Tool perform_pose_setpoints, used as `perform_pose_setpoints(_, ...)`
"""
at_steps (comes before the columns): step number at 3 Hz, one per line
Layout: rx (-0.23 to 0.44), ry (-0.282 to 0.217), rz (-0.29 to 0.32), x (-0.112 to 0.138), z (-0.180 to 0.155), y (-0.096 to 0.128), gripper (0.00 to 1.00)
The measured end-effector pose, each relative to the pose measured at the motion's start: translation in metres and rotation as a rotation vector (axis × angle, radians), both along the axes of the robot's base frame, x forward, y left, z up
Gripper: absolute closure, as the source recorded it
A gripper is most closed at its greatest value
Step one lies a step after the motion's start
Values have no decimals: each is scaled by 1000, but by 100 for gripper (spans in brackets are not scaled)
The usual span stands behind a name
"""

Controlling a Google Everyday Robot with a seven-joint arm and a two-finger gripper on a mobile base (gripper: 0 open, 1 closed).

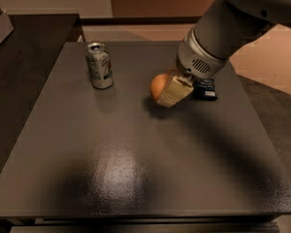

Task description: Move orange near 7up can

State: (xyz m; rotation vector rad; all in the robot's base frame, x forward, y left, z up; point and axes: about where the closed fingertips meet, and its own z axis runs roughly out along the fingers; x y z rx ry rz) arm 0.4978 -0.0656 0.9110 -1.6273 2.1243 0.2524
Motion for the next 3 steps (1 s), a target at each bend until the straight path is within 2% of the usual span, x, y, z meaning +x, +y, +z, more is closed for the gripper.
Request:
perform_pose_setpoints(1, 27, 26, -47, 33, -5, 19, 100)
perform_pose_setpoints(2, 48, 26, -71, 54, -10, 41, 100)
perform_pose_setpoints(3, 62, 11, -66, 65, -17, 65, 100)
